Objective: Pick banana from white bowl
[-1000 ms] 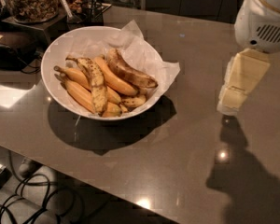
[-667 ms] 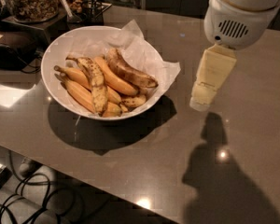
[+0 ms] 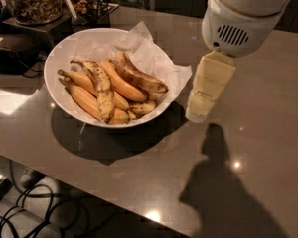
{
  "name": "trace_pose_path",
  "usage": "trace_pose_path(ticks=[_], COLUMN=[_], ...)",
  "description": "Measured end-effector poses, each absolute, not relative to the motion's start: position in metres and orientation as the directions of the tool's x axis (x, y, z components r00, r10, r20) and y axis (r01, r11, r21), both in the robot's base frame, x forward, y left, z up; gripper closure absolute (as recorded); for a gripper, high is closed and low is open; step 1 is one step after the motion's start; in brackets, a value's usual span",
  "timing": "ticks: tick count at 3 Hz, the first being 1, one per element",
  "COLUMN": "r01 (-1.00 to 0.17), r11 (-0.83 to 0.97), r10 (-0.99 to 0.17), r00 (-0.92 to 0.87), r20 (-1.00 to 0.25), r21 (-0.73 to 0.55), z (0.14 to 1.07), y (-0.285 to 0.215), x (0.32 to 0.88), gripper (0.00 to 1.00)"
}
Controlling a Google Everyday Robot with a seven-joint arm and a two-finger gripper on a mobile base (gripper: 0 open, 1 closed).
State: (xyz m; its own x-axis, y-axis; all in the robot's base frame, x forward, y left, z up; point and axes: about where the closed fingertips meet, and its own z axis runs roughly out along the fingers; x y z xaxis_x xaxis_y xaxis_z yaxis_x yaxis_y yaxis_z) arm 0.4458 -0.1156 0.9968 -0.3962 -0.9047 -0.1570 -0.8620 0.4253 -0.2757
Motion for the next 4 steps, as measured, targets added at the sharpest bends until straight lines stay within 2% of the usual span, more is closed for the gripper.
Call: trace_pose_path(ticks=[2, 3, 4], r01=[-0.921, -0.916, -0.929], r11=[0.293, 0.306, 0.299], r10=[-0.953, -0.947, -0.945], r00=[-0.260, -0.266, -0.256], r20=[-0.156, -0.178, -0.205], r21=[-0.255, -0.258, -0.218], z=[0.991, 0.993, 0.986], y=[-0.063, -0.063, -0.036], x=[0.438, 0.438, 0.454], gripper=[0.00, 0.00, 0.00])
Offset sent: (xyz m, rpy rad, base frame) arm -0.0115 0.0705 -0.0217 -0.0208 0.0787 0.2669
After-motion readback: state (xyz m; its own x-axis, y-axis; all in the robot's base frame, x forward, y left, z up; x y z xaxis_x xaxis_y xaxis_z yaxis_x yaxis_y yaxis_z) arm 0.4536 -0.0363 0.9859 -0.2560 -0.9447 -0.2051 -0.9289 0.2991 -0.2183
